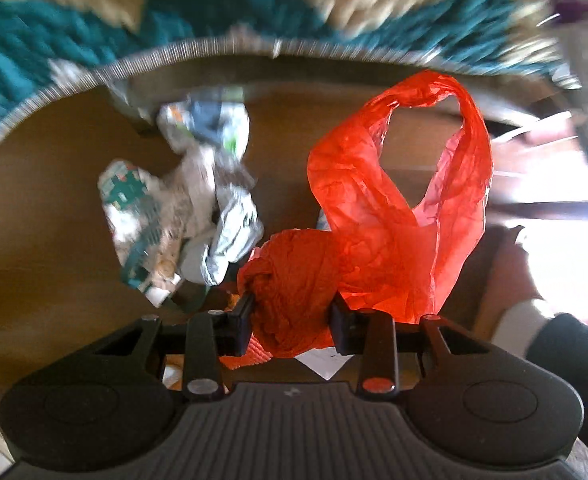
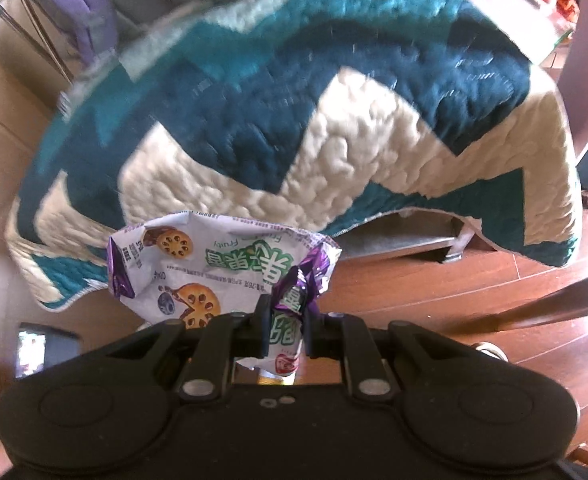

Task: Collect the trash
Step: 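Lift the red plastic bag with the left tool while the right tool holds the snack bag, then carry both bags over the dark teal bin and open both tools to drop them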

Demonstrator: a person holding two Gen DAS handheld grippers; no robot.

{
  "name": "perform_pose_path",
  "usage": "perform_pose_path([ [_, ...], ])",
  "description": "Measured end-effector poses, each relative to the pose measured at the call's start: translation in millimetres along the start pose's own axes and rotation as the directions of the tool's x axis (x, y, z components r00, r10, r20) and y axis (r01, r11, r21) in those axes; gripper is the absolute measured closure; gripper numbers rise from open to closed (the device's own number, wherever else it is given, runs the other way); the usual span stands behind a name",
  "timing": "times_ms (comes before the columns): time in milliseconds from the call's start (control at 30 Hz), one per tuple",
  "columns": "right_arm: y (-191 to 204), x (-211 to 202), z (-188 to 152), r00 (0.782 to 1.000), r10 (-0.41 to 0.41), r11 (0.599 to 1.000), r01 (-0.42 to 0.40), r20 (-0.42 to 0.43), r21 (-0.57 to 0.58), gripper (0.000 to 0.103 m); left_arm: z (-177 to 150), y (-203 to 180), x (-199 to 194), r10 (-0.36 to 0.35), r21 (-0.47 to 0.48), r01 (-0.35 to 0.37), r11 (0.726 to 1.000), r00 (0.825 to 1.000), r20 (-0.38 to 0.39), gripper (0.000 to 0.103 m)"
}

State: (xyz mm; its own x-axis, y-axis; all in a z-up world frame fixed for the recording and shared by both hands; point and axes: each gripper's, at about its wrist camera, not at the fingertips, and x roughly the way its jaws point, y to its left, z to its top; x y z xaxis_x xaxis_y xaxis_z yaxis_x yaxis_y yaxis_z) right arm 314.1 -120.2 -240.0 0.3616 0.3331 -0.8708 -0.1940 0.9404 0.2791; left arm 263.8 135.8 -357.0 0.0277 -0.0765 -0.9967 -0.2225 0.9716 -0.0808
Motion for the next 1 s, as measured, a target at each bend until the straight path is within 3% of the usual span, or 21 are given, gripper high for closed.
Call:
perform_pose_path([
  [200, 12, -75, -11, 0.994, 0.002, 0.997, 0.006, 0.105, -0.074, 0.089, -22, -15, -94, -0.046, 0.034, 0.04, 0.999, 0.983, 0.177, 0.066],
  [300, 12, -125, -13, 0.983, -0.002, 0.995, 0.02, 0.184, -0.098, 0.089, -30, -24, -140, -0.102, 0.04, 0.094, 0.995, 0.959, 0.264, 0.066],
  [433, 8, -190, -16, 0.957, -0.024, 0.992, 0.058, 0.29, -0.109, 0.089, -39, -45, -194, -0.134, 0.078, 0.114, 0.99, 0.925, 0.357, 0.066],
  [667, -11, -303, -15, 0.886, -0.074, 0.987, 0.13, 0.457, -0.091, 0.089, -50, -94, -285, -0.221, 0.18, 0.15, 0.972, 0.843, 0.491, 0.066],
  [1000, -68, -436, -8, 0.742, -0.238, 0.963, 0.263, 0.627, 0.055, 0.089, -58, -202, -399, -0.356, 0.382, 0.134, 0.914, 0.718, 0.599, 0.066],
])
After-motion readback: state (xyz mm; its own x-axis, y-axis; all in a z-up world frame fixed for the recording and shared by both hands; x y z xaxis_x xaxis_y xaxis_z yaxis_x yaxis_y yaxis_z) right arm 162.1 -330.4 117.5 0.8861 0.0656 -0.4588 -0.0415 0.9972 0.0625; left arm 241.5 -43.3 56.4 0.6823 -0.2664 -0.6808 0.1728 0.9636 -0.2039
